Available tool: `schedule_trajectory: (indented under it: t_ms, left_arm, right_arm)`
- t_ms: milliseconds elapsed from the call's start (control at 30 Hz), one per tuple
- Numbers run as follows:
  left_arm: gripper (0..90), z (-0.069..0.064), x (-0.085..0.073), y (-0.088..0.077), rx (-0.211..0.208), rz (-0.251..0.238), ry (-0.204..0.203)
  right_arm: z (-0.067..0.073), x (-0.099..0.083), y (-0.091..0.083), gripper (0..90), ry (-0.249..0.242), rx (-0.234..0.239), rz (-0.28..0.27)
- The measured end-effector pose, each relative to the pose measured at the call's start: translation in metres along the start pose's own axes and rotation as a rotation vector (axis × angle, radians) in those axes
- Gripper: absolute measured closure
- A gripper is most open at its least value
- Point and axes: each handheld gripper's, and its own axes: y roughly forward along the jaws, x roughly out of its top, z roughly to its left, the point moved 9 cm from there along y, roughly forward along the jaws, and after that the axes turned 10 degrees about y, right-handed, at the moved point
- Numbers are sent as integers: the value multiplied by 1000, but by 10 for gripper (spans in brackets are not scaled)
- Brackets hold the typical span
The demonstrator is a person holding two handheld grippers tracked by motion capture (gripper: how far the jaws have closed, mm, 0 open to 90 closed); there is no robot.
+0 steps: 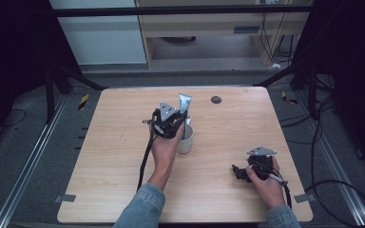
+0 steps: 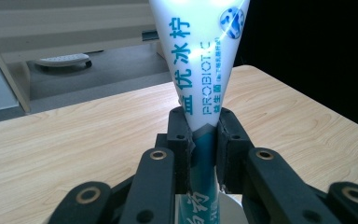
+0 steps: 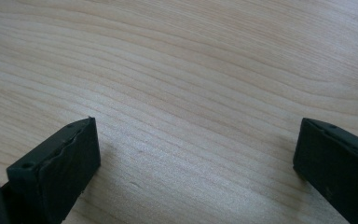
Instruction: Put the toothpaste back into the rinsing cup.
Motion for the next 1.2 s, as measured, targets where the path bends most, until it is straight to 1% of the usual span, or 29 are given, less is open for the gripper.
schedule_trajectory:
  t_ms: [233,267,433,633,700,800,967,1200]
  left_arm:
    - [778,-2,-5,0,1,-3,0]
    - [778,-3,-6,1,-5,-4,-3]
    - [778,-4,-9,2,-5,-4,3]
    - [777,-5,-15,4,-2,7,3]
    - [777,-6,-16,4,-3,6,1]
    - [776,-6,-17,4,0,11,9]
    - [776,-6,-20,4,-2,11,2]
    - [775,-6,-22,5,-1,15,4]
  right_arm:
    - [0,0,0,6,0,0,0]
    - [0,0,0,6,-1,-1,-1]
    - [0,0,0,6,0,0,0]
    - [0,0,0,6,2,1,1]
    - [0,0,0,7,1,0,0]
    - [0,0,0,6,0,0,0]
    - [0,0,0,6,1,0,0]
    - [0,0,0,6,1,0,0]
